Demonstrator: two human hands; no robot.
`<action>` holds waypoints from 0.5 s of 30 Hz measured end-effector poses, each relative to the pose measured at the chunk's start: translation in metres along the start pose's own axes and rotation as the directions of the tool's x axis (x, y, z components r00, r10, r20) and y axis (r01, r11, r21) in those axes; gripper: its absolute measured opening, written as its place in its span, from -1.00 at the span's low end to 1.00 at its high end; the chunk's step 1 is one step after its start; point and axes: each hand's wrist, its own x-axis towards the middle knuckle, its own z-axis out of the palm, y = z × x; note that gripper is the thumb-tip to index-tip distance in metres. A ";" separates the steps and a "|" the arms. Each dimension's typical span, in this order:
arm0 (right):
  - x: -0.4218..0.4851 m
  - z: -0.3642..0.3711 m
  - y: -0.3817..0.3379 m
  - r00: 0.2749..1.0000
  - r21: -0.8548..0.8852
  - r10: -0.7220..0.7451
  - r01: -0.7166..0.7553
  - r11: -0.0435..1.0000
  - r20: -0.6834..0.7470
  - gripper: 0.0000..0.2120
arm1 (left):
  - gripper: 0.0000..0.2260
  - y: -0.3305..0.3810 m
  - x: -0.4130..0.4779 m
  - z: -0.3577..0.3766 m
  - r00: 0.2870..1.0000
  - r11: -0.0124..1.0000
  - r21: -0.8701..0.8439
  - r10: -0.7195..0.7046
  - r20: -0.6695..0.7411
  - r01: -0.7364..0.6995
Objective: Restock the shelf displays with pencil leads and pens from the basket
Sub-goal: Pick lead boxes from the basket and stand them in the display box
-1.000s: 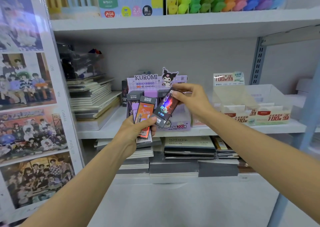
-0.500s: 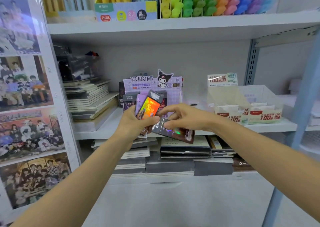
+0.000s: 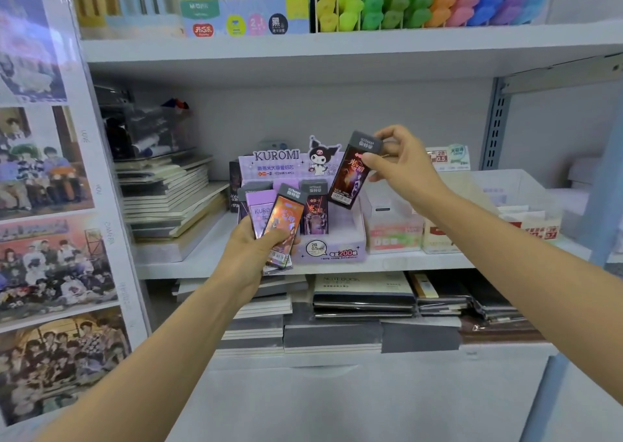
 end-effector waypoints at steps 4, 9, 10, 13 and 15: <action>0.007 0.012 0.010 0.998 -0.169 -0.034 0.042 0.985 0.048 -0.78 | -0.80 -0.006 0.005 0.000 0.999 0.999 0.009 0.048 0.021 -0.048; 0.014 0.024 0.024 0.978 -0.405 -0.002 0.089 0.910 0.210 -0.81 | -0.73 -0.012 0.012 0.002 0.999 0.999 0.001 0.046 0.022 -0.046; 0.017 0.024 0.026 0.969 -0.456 0.015 0.103 0.884 0.247 -0.81 | -0.73 -0.013 0.013 0.002 0.999 0.999 0.005 0.044 0.023 -0.044; 0.024 0.021 0.028 0.932 -0.536 0.079 0.132 0.834 0.353 -0.80 | -0.72 -0.014 0.016 0.003 0.999 0.999 0.010 0.046 0.017 -0.046; 0.028 0.020 0.028 0.924 -0.588 0.064 0.185 0.788 0.377 -0.79 | -0.75 -0.016 0.018 0.003 0.999 0.999 0.013 0.045 0.017 -0.045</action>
